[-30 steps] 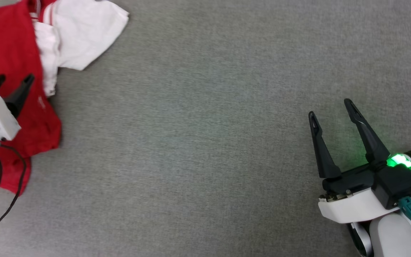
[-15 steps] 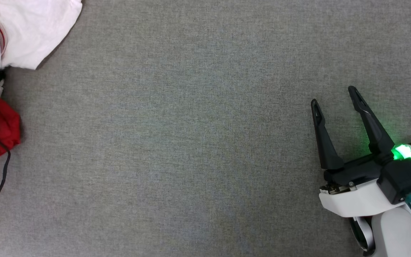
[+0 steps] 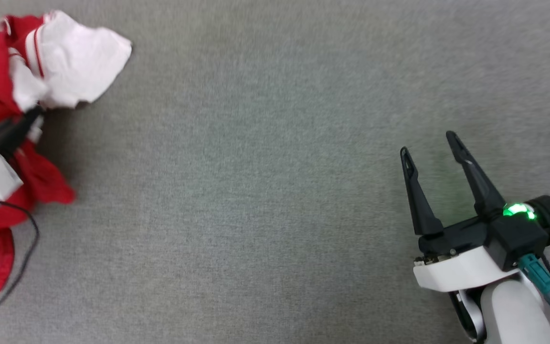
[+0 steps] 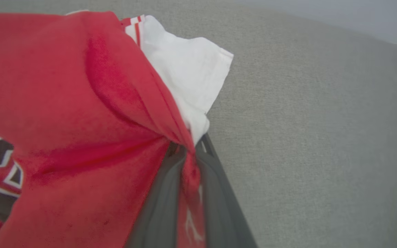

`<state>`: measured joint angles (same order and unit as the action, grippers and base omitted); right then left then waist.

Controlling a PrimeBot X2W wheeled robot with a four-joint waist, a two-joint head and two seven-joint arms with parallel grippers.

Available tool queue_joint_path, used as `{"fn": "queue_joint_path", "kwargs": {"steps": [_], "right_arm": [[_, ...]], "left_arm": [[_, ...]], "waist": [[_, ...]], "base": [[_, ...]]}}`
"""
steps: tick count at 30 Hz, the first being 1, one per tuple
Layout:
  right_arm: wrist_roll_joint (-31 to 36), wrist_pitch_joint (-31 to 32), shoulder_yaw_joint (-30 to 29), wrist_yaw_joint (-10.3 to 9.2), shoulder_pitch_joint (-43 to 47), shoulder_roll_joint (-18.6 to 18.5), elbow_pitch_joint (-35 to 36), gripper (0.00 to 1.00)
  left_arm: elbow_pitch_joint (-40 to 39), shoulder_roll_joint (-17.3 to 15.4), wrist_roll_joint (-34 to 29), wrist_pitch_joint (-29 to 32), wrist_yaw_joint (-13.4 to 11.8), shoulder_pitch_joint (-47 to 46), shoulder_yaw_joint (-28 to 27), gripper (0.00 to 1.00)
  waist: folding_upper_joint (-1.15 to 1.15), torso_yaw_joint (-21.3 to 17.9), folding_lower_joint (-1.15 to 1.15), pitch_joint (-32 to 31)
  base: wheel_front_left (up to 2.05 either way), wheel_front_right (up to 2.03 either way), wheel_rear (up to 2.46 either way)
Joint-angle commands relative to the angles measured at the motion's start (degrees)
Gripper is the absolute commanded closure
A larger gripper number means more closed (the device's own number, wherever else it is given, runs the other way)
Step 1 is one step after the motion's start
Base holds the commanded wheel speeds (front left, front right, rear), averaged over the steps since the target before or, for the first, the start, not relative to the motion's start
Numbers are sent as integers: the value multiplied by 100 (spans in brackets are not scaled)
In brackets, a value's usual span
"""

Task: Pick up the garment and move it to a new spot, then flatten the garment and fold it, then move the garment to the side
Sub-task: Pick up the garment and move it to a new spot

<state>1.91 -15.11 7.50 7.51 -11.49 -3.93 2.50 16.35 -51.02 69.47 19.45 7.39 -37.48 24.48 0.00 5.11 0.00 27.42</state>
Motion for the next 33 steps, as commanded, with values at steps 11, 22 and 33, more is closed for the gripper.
{"fn": "queue_joint_path", "kwargs": {"steps": [11,22,33], "right_arm": [[-167,-9,-17,-4,373,112,-232,0],[-479,-9,-32,-4,356,114,-167,0],[-673,-9,-222,-4,205,113,-61,0]], "left_arm": [[-1561,-3,-83,-644,8,816,744,100],[-1787,1480,-633,-850,-85,223,1511,100],[-525,3304,-1397,-862,-53,-1007,2475,100]], "waist": [[0,-651,0,-1217],[0,-1342,0,-1359],[0,-2029,0,-871]], "base": [[0,0,0],[0,0,0],[0,0,0]]}}
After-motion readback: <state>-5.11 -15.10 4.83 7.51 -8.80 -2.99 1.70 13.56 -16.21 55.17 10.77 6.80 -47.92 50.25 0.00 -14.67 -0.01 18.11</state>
